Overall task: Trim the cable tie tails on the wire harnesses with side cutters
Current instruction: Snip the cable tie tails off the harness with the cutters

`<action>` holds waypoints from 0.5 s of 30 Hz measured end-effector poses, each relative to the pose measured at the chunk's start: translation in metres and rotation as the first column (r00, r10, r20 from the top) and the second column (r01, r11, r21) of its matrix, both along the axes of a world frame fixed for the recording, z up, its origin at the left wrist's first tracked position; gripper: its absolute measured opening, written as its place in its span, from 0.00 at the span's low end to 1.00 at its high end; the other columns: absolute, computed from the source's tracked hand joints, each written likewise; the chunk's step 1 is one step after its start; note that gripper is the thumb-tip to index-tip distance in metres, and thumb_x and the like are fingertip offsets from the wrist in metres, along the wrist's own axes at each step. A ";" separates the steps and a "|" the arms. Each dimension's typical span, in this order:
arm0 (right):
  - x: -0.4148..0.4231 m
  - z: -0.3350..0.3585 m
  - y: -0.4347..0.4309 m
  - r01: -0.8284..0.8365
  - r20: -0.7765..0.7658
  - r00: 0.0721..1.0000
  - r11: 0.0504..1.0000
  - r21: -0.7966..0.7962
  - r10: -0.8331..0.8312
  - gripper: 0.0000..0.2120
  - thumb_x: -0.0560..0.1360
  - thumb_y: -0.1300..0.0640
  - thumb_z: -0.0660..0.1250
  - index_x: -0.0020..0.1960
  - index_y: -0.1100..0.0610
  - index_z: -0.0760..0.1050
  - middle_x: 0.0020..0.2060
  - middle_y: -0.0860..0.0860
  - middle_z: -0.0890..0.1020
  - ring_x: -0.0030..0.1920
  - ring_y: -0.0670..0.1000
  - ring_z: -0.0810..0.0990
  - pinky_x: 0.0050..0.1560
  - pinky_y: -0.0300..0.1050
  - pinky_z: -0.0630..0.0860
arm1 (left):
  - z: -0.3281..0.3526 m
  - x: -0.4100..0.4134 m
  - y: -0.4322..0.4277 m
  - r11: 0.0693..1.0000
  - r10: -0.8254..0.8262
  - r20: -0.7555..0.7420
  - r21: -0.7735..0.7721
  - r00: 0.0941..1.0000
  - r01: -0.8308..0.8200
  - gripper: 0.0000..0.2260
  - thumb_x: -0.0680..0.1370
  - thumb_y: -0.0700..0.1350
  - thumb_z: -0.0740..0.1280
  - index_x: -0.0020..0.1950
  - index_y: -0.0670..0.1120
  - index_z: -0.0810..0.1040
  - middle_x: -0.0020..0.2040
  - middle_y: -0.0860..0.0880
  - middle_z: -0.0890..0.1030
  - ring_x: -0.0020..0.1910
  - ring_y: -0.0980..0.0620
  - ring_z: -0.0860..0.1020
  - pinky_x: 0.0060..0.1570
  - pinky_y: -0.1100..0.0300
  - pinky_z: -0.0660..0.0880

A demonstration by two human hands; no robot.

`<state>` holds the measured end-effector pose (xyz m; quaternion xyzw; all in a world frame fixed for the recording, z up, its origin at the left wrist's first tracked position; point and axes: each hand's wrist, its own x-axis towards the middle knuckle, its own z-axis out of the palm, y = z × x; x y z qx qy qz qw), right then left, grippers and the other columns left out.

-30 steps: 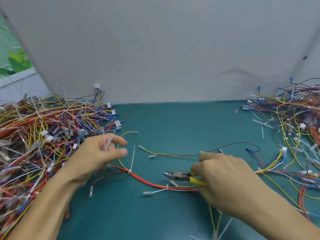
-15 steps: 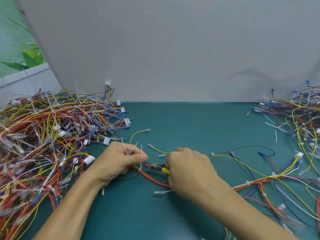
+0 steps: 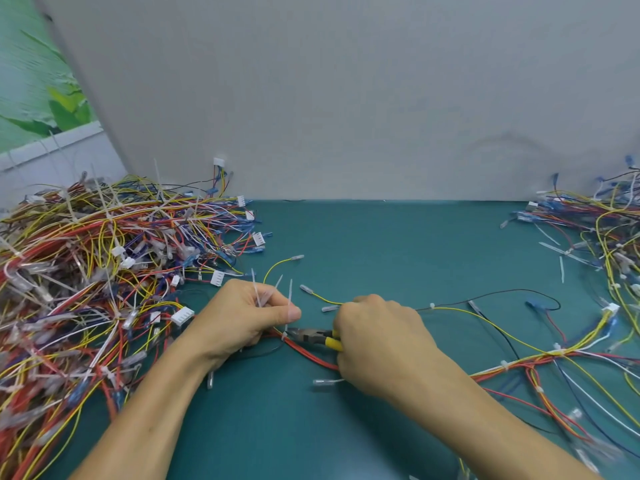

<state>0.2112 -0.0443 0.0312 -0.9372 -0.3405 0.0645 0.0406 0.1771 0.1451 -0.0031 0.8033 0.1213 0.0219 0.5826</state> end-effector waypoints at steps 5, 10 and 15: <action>-0.001 0.000 0.004 -0.009 0.014 1.000 1.000 -0.010 0.009 0.15 0.74 0.58 0.62 0.33 0.54 0.59 0.34 0.51 0.64 0.32 0.55 0.66 0.32 0.43 0.59 | -0.001 0.000 0.000 1.000 0.001 0.006 0.002 1.000 -0.001 0.09 0.71 0.42 0.74 0.31 0.47 0.82 0.22 0.48 0.65 0.22 0.54 0.58 0.25 0.62 0.51; -0.002 0.000 0.006 -0.021 0.004 1.000 0.999 -0.031 0.021 0.15 0.75 0.61 0.61 0.33 0.55 0.59 0.34 0.51 0.63 0.29 0.51 0.61 0.27 0.42 0.56 | -0.003 0.001 -0.001 0.999 0.028 0.028 -0.017 0.999 -0.027 0.11 0.71 0.40 0.73 0.29 0.47 0.80 0.22 0.48 0.64 0.22 0.54 0.58 0.24 0.63 0.51; -0.005 -0.001 0.005 -0.055 -0.004 0.998 0.998 -0.031 0.055 0.16 0.75 0.62 0.62 0.34 0.55 0.57 0.33 0.51 0.61 0.31 0.54 0.63 0.29 0.44 0.57 | -0.005 0.002 -0.004 0.998 0.056 0.074 -0.035 0.996 -0.054 0.12 0.71 0.37 0.73 0.29 0.43 0.75 0.19 0.54 0.66 0.19 0.58 0.58 0.20 0.69 0.55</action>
